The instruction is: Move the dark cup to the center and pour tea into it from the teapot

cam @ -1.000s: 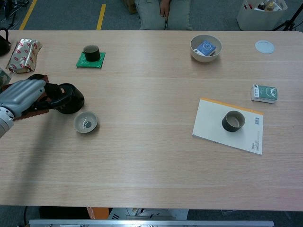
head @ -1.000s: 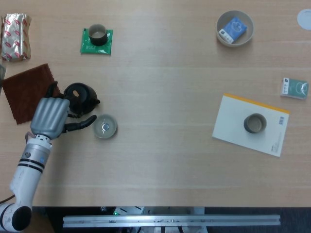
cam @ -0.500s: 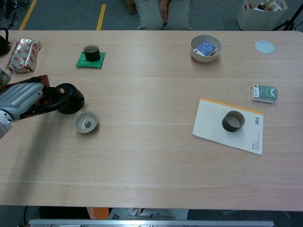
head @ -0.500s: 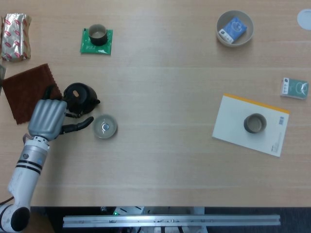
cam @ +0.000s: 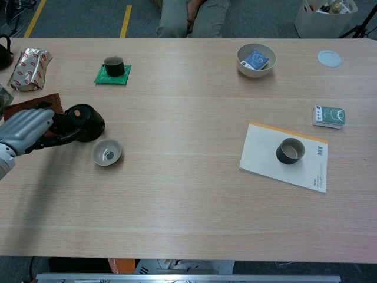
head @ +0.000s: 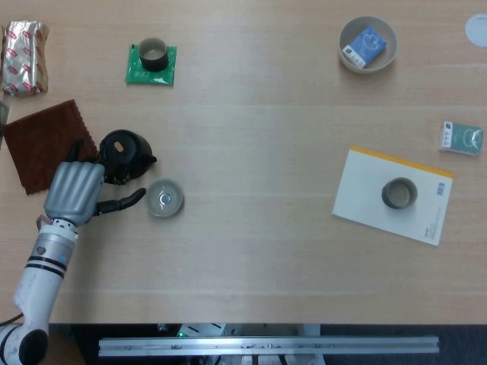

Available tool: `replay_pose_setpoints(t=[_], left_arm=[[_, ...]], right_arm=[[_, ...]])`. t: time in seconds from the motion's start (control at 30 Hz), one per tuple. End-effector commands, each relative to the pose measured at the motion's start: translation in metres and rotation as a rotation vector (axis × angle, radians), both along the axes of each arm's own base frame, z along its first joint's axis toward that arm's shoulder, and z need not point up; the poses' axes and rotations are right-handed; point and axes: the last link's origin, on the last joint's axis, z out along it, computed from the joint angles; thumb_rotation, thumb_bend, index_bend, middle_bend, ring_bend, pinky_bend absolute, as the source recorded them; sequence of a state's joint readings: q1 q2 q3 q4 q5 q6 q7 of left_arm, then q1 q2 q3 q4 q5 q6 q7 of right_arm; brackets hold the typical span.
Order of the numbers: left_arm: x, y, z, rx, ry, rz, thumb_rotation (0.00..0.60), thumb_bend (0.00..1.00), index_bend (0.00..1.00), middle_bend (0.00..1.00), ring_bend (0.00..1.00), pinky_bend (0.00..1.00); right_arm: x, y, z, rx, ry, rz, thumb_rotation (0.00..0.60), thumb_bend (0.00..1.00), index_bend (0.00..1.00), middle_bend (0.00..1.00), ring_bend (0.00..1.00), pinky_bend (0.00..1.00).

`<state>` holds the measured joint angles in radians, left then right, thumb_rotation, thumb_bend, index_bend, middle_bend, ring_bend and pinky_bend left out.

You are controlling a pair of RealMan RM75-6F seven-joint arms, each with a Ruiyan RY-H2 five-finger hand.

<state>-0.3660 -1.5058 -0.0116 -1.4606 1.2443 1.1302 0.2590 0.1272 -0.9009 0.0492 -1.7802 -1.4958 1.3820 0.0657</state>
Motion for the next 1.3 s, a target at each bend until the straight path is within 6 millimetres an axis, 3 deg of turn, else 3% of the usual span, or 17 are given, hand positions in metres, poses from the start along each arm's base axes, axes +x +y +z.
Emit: replay_pose_setpoints(t=[0.03, 0.4, 0.6, 1.07, 1.3], left_arm=[[-0.001, -0.001, -0.001, -0.003, -0.002, 0.002, 0.000, 0.08, 0.45, 0.46, 0.35, 0.00], [-0.001, -0.005, -0.006, -0.019, -0.006, 0.004, 0.000, 0.08, 0.46, 0.47, 0.35, 0.00], [0.000, -0.006, -0.009, -0.027, -0.011, 0.007, 0.000, 0.08, 0.49, 0.54, 0.36, 0.00], [0.006, 0.004, -0.015, -0.021, -0.043, -0.009, 0.000, 0.08, 0.70, 0.85, 0.60, 0.00], [0.015, 0.013, -0.014, -0.006, -0.084, -0.010, 0.000, 0.08, 0.78, 0.91, 0.68, 0.00]], right_arm=[[0.000, 0.000, 0.000, 0.000, 0.000, 0.000, 0.600, 0.19, 0.18, 0.21, 0.05, 0.05], [-0.001, 0.001, 0.001, -0.002, 0.001, -0.008, 0.600, 0.19, 0.18, 0.21, 0.05, 0.05], [-0.001, 0.001, 0.001, -0.003, 0.002, -0.009, 0.600, 0.19, 0.18, 0.21, 0.05, 0.05], [-0.006, 0.001, 0.006, -0.025, 0.006, -0.032, 0.600, 0.19, 0.18, 0.21, 0.05, 0.05], [-0.007, 0.000, 0.006, -0.032, 0.001, -0.034, 0.600, 0.19, 0.18, 0.21, 0.05, 0.05]])
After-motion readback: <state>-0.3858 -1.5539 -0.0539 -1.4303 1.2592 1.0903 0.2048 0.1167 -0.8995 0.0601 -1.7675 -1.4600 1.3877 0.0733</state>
